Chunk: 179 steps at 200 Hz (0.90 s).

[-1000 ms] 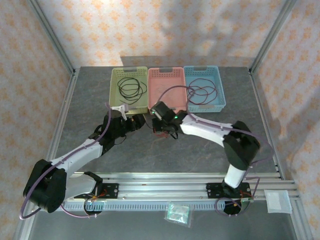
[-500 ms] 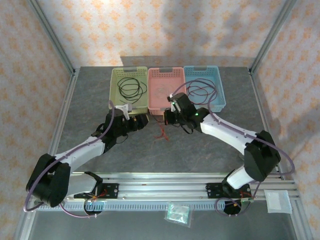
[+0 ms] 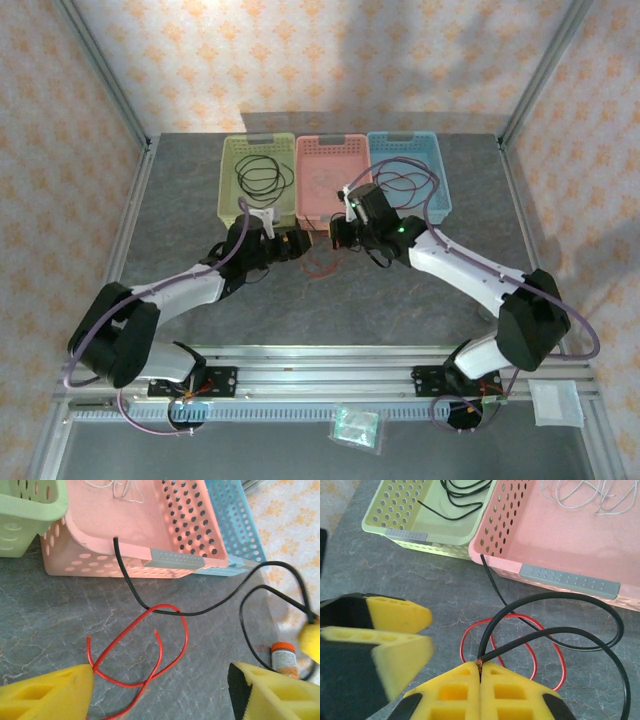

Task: Untangle the cables

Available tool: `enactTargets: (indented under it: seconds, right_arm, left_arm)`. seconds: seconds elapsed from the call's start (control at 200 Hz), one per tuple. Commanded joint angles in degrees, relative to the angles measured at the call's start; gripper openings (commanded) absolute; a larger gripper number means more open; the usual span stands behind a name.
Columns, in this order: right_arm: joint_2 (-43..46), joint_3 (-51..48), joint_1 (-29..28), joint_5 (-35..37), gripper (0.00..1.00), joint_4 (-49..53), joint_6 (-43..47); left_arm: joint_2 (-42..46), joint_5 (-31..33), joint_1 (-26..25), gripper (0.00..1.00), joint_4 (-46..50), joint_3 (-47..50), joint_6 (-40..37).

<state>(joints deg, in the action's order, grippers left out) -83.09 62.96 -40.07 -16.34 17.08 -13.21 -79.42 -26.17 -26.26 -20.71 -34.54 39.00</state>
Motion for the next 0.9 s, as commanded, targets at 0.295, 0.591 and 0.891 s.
enactTargets:
  seconds: [0.295,0.591,0.891]
  right_arm:
    - [5.8,-0.8,0.0,0.6,0.0,-0.2,0.9]
    - [6.9,0.8,0.0,0.1,0.0,0.7,0.9]
    - [8.6,3.1,0.0,-0.7,0.0,1.2,1.3]
  left_arm:
    - [-7.1,2.2,-2.2,0.7,-4.0,-4.4,-1.0]
    - [-8.9,10.4,-4.9,0.71,4.5,-4.1,-5.1]
    - [-11.9,18.5,-5.1,0.7,10.5,-5.8,-5.1]
